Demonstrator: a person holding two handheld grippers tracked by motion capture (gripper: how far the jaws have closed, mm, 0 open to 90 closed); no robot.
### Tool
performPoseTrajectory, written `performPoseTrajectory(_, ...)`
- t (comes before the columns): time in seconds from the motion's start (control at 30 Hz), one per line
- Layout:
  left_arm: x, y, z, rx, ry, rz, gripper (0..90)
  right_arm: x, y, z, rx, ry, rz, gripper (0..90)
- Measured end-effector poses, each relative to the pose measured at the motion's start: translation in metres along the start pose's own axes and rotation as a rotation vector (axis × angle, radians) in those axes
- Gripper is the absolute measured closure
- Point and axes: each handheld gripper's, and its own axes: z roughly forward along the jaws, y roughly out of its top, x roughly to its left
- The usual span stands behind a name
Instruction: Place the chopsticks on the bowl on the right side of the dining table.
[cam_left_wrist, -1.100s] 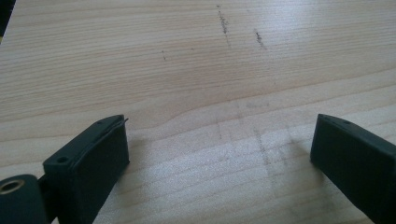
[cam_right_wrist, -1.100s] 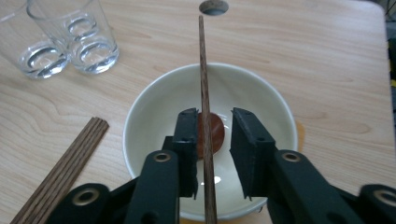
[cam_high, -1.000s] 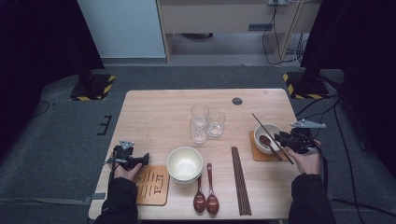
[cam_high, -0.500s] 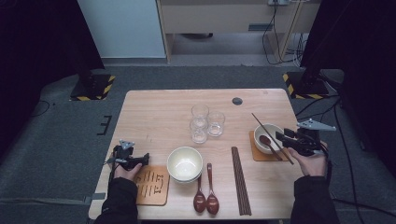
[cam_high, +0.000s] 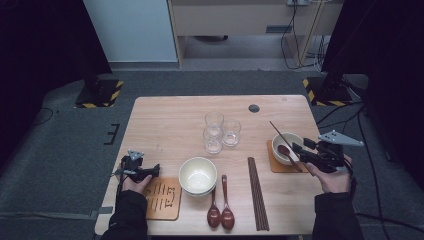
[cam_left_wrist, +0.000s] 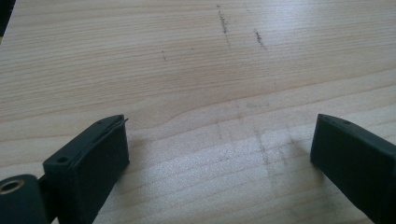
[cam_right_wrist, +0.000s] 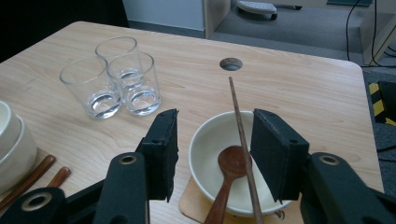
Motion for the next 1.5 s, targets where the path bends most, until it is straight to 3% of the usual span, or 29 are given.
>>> performPoseTrajectory(0.93, 0.0, 0.0, 0.0, 0.0, 0.0, 0.0, 3.2, 0.053, -0.014, 0.013, 0.033, 0.036, -0.042, 51.1)
performPoseTrajectory(1.5, 0.0, 0.0, 0.0, 0.0, 0.0, 0.0, 3.2, 0.072, -0.031, 0.028, 0.068, 0.063, -0.07, 50.3)
